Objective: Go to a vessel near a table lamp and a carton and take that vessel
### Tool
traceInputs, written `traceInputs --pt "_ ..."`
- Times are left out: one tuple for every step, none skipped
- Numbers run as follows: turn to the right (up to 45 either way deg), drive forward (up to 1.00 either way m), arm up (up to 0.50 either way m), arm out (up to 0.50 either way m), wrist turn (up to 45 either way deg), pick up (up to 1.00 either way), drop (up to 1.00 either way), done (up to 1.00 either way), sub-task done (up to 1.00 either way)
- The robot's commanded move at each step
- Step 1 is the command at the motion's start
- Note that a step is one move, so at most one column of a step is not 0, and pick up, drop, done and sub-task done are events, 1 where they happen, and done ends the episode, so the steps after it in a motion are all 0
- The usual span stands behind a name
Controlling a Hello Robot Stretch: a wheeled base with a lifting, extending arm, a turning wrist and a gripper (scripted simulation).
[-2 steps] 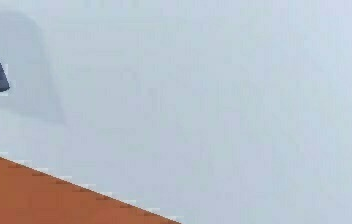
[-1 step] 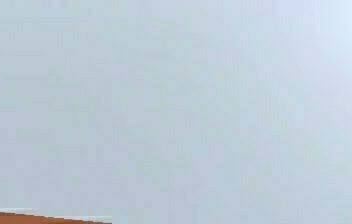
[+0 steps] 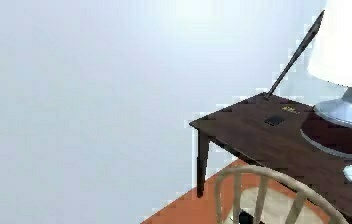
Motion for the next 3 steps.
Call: traceInputs --pt "45.0 0.0 0.0 0.0 0.0 0.0 0.0 0.0 0.0" --pt "33.0 0.0 0.0 0.0 0.0 0.0 0.0 0.0 0.0" --pt "0.0 0.65 0.0 0.0 0.0 0.0 0.0 0.0 0.0"
